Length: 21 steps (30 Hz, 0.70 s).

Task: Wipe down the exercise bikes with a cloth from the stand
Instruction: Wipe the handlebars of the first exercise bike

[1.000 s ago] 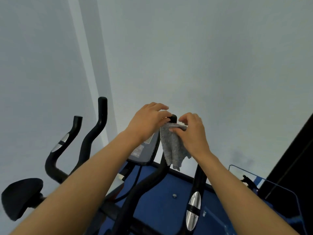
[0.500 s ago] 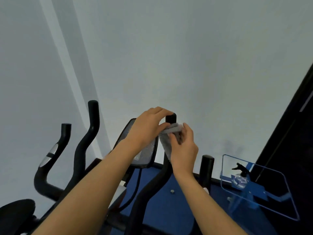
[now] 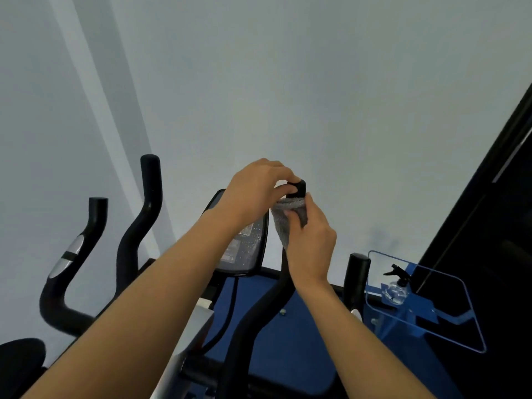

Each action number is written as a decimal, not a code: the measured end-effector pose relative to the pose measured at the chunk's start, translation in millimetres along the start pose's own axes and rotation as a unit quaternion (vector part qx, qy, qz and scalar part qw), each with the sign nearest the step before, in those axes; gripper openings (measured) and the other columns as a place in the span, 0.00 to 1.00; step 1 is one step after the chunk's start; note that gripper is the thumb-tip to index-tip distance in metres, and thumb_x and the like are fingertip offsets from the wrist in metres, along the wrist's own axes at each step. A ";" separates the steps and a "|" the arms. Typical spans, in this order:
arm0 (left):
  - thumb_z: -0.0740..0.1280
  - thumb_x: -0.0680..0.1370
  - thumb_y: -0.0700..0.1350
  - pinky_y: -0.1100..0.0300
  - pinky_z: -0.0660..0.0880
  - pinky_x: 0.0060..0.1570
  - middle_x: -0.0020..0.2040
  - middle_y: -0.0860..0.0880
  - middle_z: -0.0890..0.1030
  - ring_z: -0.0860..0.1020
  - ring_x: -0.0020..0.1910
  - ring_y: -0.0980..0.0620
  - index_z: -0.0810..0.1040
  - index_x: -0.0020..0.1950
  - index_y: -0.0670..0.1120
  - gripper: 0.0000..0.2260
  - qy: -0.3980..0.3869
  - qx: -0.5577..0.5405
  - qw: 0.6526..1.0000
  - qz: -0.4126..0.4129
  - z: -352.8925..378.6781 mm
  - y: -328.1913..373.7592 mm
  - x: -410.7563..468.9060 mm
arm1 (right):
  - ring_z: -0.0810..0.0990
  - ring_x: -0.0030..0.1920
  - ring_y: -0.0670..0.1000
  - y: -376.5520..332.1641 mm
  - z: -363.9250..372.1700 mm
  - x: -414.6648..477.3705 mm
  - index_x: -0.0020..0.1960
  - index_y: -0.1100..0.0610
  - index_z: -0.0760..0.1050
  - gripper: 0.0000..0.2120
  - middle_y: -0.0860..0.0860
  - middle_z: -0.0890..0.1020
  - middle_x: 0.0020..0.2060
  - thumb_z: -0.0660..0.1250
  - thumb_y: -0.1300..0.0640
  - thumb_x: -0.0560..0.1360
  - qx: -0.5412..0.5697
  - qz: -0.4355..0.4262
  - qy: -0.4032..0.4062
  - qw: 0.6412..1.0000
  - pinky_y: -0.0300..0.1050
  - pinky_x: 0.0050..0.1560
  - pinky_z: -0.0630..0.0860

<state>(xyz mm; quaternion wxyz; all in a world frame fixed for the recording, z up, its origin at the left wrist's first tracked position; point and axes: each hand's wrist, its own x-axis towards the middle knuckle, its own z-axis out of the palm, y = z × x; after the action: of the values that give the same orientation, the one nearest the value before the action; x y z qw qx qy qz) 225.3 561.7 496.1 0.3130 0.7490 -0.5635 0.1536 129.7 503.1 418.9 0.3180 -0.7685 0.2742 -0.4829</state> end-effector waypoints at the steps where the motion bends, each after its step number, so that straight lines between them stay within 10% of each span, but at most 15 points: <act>1: 0.67 0.76 0.44 0.48 0.73 0.50 0.51 0.48 0.82 0.76 0.52 0.47 0.81 0.54 0.45 0.08 -0.003 0.001 1.000 0.000 0.0 -0.3 0.6 | 0.79 0.55 0.53 -0.2 -1.5 2.2 0.67 0.59 0.69 0.20 0.55 0.80 0.57 0.64 0.58 0.76 -0.004 0.005 -0.006 1.000 0.36 0.54 0.70; 10: 0.65 0.77 0.43 0.47 0.73 0.50 0.52 0.47 0.81 0.75 0.52 0.47 0.80 0.55 0.44 0.09 0.002 -0.001 1.000 -0.005 3.6 4.0 -4.4 | 0.79 0.44 0.50 -12.1 -12.9 7.2 0.54 0.59 0.74 0.07 0.54 0.82 0.45 0.63 0.61 0.77 0.001 0.033 -0.071 0.997 0.45 0.47 0.77; 21: 0.64 0.78 0.45 0.49 0.73 0.50 0.54 0.49 0.80 0.74 0.53 0.48 0.78 0.57 0.47 0.09 0.014 -0.004 0.998 -0.061 7.2 12.8 -11.6 | 0.75 0.29 0.35 2.8 -41.6 -18.1 0.45 0.64 0.77 0.10 0.44 0.72 0.29 0.58 0.66 0.78 -0.020 0.017 -0.165 0.986 0.24 0.30 0.65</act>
<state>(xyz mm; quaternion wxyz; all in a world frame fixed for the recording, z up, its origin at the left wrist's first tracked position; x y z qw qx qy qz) 208.7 563.6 487.6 0.3324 0.7782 -0.5133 0.1427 84.3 505.2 420.3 0.3513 -0.8389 0.2410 -0.3387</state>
